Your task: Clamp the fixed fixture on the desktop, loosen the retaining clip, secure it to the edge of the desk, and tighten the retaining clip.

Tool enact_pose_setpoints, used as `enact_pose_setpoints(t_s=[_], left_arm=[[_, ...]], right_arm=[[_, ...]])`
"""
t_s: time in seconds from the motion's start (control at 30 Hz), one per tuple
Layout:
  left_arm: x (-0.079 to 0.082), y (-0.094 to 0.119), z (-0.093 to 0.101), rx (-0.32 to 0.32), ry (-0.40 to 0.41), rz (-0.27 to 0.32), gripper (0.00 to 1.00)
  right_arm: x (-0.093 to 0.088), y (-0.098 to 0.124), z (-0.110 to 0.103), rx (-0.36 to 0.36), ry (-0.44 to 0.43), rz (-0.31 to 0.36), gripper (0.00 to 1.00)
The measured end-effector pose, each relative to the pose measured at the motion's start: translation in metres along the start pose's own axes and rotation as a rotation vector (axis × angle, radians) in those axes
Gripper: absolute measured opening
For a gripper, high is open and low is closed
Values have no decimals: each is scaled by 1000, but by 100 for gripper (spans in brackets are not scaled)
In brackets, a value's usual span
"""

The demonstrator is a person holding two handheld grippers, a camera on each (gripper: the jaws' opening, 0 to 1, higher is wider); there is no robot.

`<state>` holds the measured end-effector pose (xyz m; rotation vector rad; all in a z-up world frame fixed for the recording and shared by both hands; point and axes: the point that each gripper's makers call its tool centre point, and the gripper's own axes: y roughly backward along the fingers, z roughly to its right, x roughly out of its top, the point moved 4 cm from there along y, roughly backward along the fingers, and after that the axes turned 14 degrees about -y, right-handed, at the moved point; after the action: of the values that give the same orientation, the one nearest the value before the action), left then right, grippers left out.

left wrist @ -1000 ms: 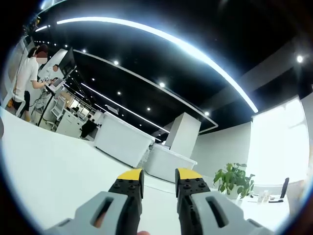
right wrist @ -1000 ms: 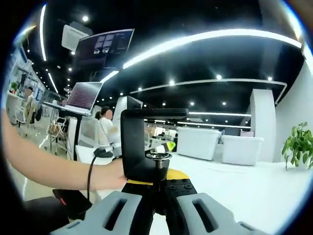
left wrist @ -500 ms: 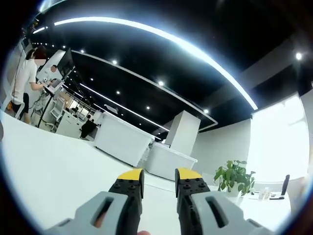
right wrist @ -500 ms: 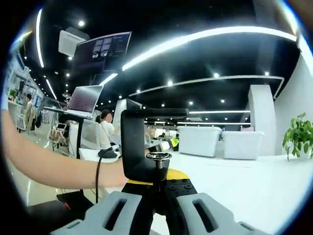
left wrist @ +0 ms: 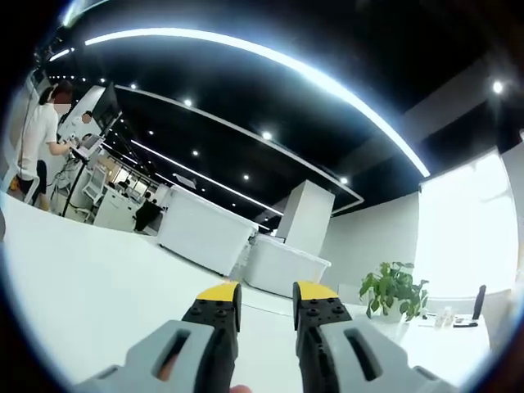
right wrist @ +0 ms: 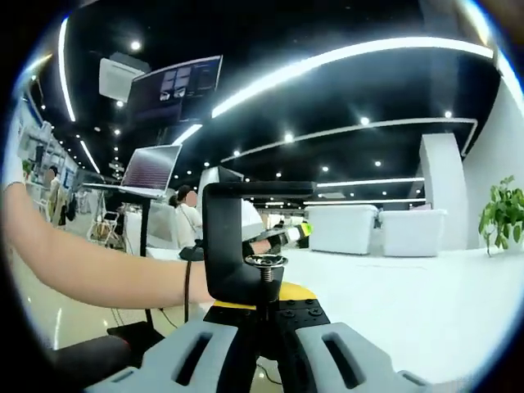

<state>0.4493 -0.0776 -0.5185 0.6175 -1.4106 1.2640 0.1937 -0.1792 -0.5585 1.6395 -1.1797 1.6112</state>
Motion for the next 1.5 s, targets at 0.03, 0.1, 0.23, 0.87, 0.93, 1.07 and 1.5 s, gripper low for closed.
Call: enact_pose_setpoints(t_s=[0.03, 0.1, 0.23, 0.87, 0.93, 1.07, 1.5], left_arm=[[0, 0, 0, 1, 1, 1, 27], [0, 0, 0, 1, 1, -1, 27], [-1, -4, -1, 0, 0, -1, 27], [-5, -9, 1, -13, -36, -15, 27], [-4, -8, 1, -14, -36, -14, 27], [-4, -9, 1, -14, -36, -14, 27], [-5, -8, 3, -21, -50, -17, 27]], right_arm=[[-3, 1, -2, 2, -4, -4, 3], [-8, 5, -5, 5, -2, -13, 3], [-19, 13, -11, 16, -23, -41, 3], [-64, 31, -17, 28, -83, -117, 3], [-67, 32, -16, 25, -81, -122, 3], [-74, 32, -14, 19, -87, -137, 3], [-88, 29, 0, 1, -96, -153, 3]])
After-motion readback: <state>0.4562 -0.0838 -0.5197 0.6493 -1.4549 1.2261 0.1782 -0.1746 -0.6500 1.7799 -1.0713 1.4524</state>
